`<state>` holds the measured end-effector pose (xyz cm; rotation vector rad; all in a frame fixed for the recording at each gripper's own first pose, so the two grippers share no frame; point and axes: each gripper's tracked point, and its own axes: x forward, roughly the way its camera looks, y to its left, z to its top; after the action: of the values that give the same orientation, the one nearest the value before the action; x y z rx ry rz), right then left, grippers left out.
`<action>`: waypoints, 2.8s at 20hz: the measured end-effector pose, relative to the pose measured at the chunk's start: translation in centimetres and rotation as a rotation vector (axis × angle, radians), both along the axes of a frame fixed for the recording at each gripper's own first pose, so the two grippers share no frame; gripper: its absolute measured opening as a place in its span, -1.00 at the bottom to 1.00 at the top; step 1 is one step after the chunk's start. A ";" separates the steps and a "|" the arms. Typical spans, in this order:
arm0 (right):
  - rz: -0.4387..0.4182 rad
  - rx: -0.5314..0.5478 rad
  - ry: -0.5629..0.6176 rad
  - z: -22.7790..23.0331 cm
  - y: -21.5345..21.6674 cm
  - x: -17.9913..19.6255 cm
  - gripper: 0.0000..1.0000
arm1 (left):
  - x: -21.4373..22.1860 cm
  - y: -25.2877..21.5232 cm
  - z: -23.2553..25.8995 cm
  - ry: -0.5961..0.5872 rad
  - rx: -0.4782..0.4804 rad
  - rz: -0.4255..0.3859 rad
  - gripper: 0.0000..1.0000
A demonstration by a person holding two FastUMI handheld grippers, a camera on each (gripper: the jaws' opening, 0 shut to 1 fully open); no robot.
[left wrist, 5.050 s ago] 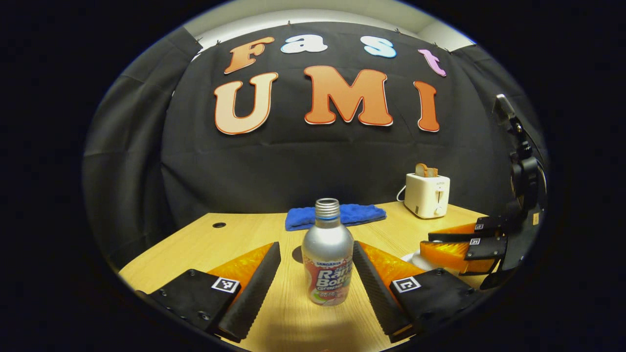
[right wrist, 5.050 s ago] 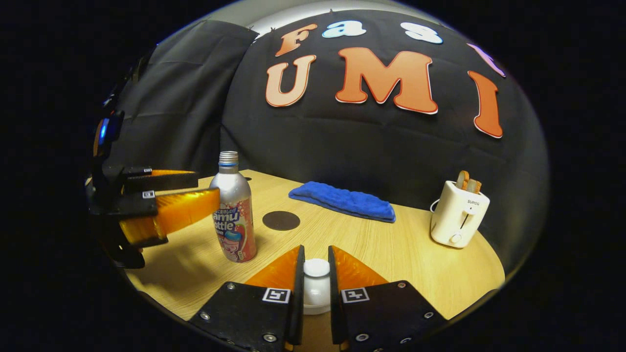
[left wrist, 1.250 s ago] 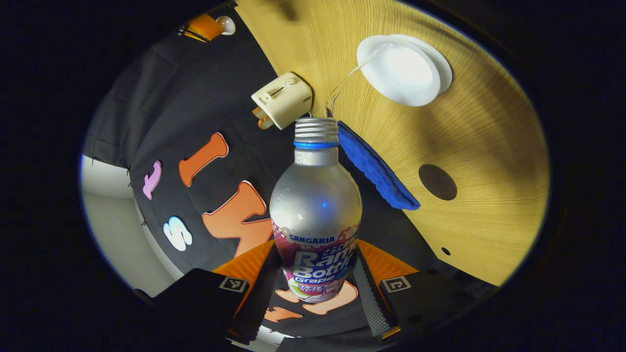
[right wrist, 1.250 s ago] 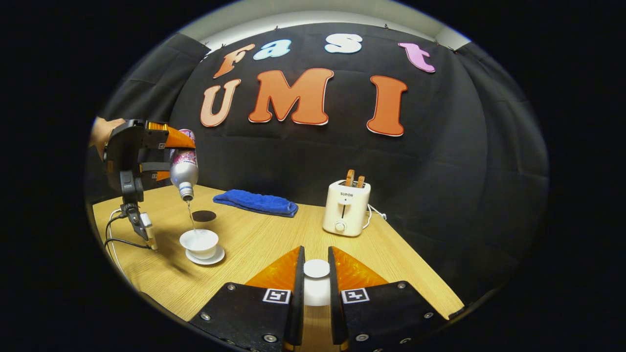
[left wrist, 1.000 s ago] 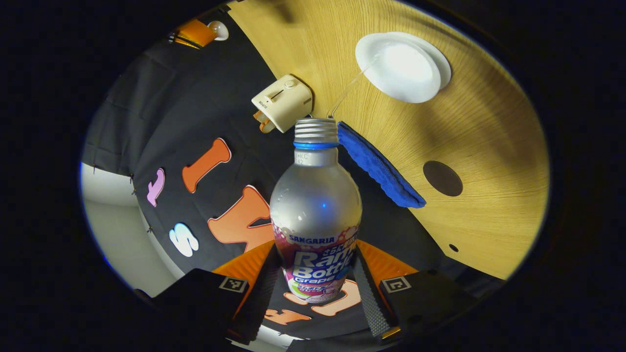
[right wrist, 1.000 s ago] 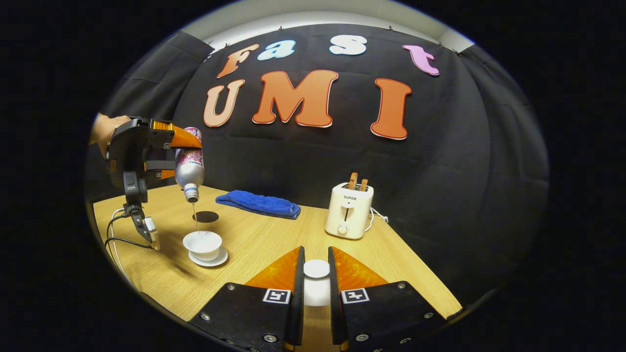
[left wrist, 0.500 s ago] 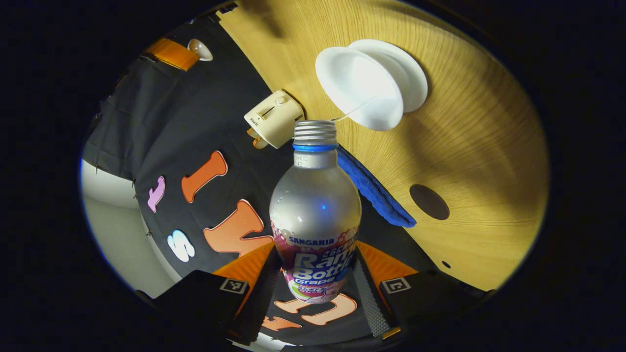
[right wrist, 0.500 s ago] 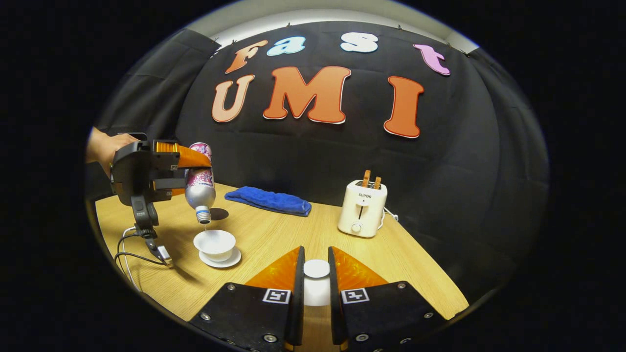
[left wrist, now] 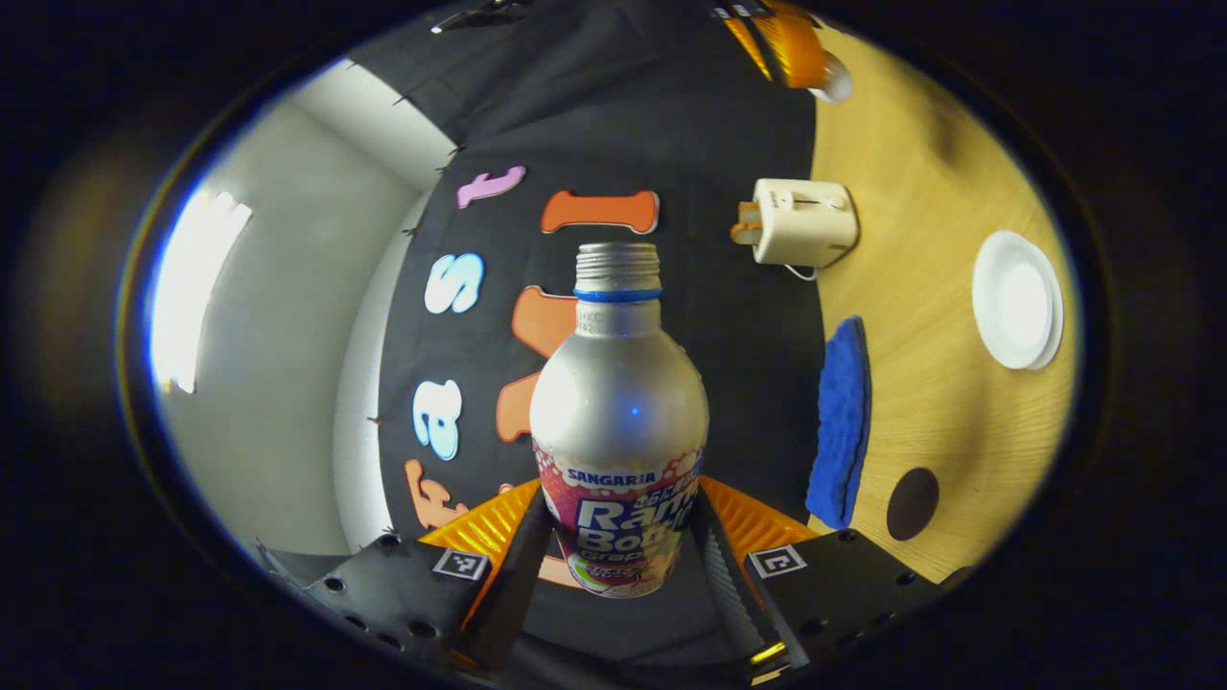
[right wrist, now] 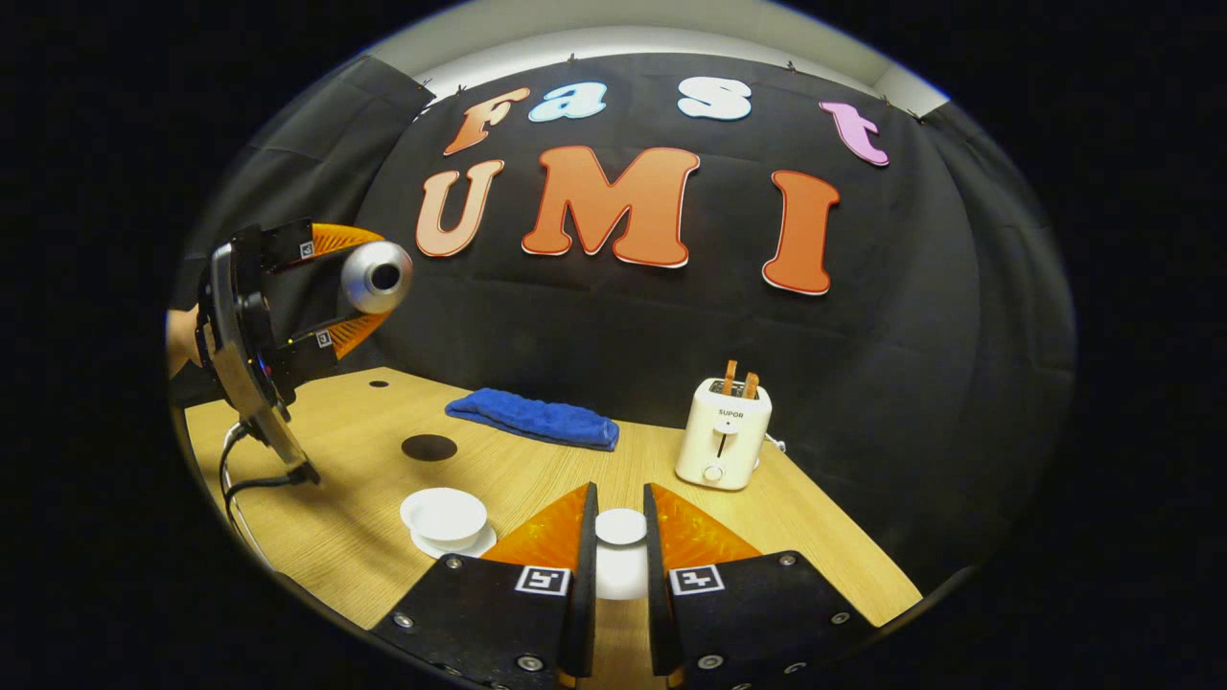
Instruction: Open the teacup lid with one hand, grasp the water bottle and pour water into the teacup with the other hand; after pouring, place the water bottle on the coaster and then close the teacup lid.
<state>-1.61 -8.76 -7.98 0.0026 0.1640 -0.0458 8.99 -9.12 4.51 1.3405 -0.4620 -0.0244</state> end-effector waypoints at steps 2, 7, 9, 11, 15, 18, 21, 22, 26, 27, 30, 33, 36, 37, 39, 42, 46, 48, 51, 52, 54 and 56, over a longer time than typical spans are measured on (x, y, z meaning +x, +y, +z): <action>-0.002 0.000 -0.015 0.8 0.5 0.2 -0.53 | 0.2 1.4 0.5 -0.006 -0.132 -0.002 0.58; 0.011 0.009 -0.032 2.3 2.5 1.4 -0.53 | 2.0 5.5 -0.3 0.092 -0.620 -0.028 0.66; 0.011 0.004 -0.033 2.4 3.0 1.7 -0.53 | 2.6 6.6 -1.8 0.153 -0.782 -0.035 0.65; 0.017 -0.015 -0.030 2.4 3.8 2.2 -0.53 | 3.9 7.8 -5.2 0.260 -0.989 -0.033 0.65; 0.044 -0.008 -0.012 1.6 5.4 3.3 -0.53 | 6.0 8.5 -10.2 0.428 -1.215 0.028 0.65; 0.069 -0.003 0.000 1.0 6.5 4.1 -0.53 | 7.7 6.9 -14.6 0.576 -1.359 0.024 0.75; 0.107 0.010 0.022 0.0 7.7 5.0 -0.53 | 9.2 6.0 -18.2 0.700 -1.452 0.040 0.58; 0.114 0.012 0.028 -0.4 7.9 5.2 -0.53 | 9.6 6.0 -18.7 0.718 -1.458 0.040 0.66; 0.148 0.023 0.043 -1.3 9.4 6.9 -0.53 | 11.4 5.1 -21.1 0.782 -1.454 0.056 0.65; 0.154 0.022 0.049 -1.6 9.5 6.9 -0.53 | 11.8 4.8 -21.5 0.796 -1.452 0.063 0.65; 0.182 0.023 0.067 -2.5 10.4 7.3 -0.53 | 12.7 4.1 -23.4 0.844 -1.432 0.089 0.65; 0.198 0.019 0.085 -3.1 10.9 7.7 -0.53 | 13.2 4.0 -24.3 0.860 -1.432 0.099 0.66; 0.215 0.032 0.101 -3.5 11.3 7.8 -0.53 | 13.0 3.8 -24.7 0.872 -1.422 0.116 0.67; 0.218 0.037 0.102 -3.5 11.4 7.8 -0.53 | 12.9 3.7 -25.0 0.880 -1.425 0.119 0.72; 0.240 0.056 0.098 -3.4 12.3 7.7 -0.53 | 12.2 3.7 -25.4 0.908 -1.397 0.146 0.70; 0.266 0.062 0.098 -3.9 13.6 7.6 -0.53 | 11.1 4.5 -24.9 0.905 -1.401 0.149 0.84; 0.295 0.087 0.105 -5.0 15.8 8.2 -0.53 | 9.8 4.5 -23.5 0.900 -1.341 0.129 0.84; 0.286 0.088 0.107 -5.2 16.0 8.1 -0.53 | 9.1 3.6 -22.8 0.935 -1.314 0.139 0.86; 0.303 0.088 0.106 -5.6 16.7 8.0 -0.53 | 7.2 3.6 -22.0 0.919 -1.328 0.124 0.87; 0.299 0.087 0.117 -6.2 16.7 7.9 -0.53 | 6.6 3.6 -21.8 0.913 -1.340 0.118 0.87; 0.296 0.092 0.123 -6.6 16.7 7.9 -0.53 | 5.5 4.1 -21.6 0.908 -1.363 0.124 0.87; 0.298 0.098 0.121 -6.9 17.0 8.0 -0.53 | 4.3 4.6 -21.5 0.899 -1.380 0.128 0.79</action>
<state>6.41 8.21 -14.84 0.0734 0.2859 0.2603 13.31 -4.54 -16.98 -0.0832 0.3793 -0.1618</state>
